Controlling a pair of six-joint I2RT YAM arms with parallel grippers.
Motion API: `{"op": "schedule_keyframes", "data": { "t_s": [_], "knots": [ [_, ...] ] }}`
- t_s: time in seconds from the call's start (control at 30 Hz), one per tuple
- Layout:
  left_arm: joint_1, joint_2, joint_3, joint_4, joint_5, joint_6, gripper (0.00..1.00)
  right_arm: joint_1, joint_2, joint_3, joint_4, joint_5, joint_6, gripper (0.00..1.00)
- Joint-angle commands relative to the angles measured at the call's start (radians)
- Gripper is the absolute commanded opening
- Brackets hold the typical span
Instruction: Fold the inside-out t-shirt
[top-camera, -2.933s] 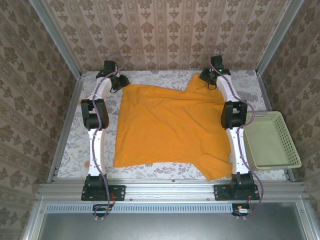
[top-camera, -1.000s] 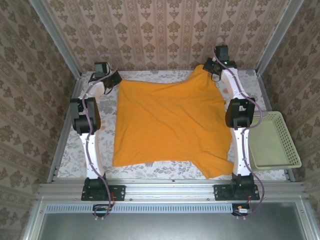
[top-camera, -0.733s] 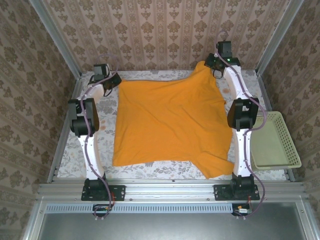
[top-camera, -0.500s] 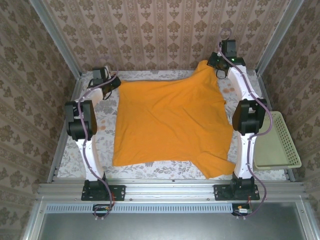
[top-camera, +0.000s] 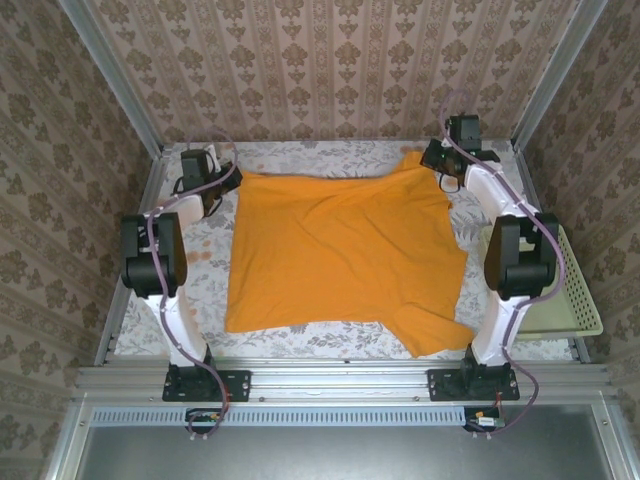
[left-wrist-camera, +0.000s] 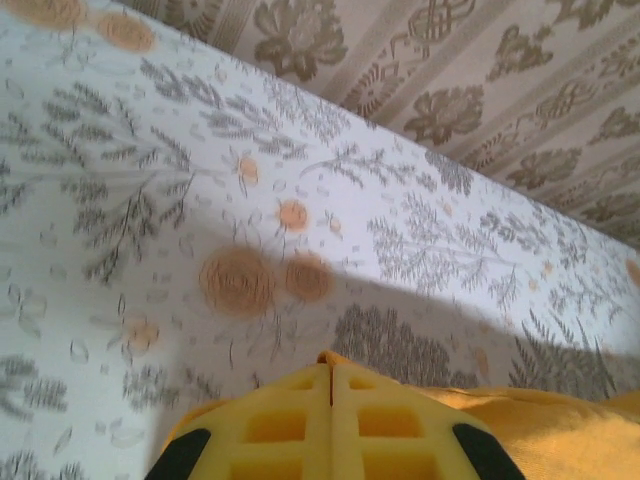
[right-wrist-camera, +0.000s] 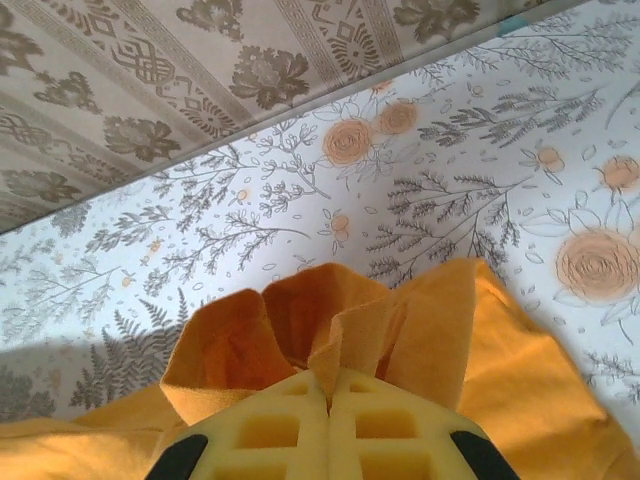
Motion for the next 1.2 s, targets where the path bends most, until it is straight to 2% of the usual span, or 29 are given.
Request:
{"op": "schedule_keyframes", "data": {
  "t_s": [0.0, 0.23, 0.53, 0.8, 1.03, 1.07, 1.17],
  "knots": [
    [0.005, -0.081, -0.091, 0.098, 0.015, 0.014, 0.00, -0.007, -0.122, -0.112, 0.088, -0.009, 0.043, 0.00],
    [0.006, -0.188, -0.272, 0.159, -0.009, -0.006, 0.00, -0.017, -0.298, -0.369, 0.125, -0.009, 0.117, 0.00],
    [0.019, -0.242, -0.411, 0.201, -0.037, -0.074, 0.00, -0.019, -0.454, -0.546, 0.113, 0.015, 0.184, 0.00],
    [0.037, -0.282, -0.515, 0.233, -0.088, -0.114, 0.00, -0.019, -0.549, -0.673, 0.124, -0.031, 0.238, 0.00],
    [0.050, -0.262, -0.511, 0.228, -0.056, -0.096, 0.00, -0.019, -0.543, -0.760, 0.132, -0.056, 0.258, 0.00],
    [0.049, -0.265, -0.514, 0.226, -0.054, -0.100, 0.00, -0.018, -0.545, -0.770, 0.132, -0.054, 0.263, 0.00],
    [0.048, -0.285, -0.530, 0.198, -0.050, -0.121, 0.00, -0.019, -0.567, -0.802, 0.122, -0.035, 0.269, 0.14]
  ]
}}
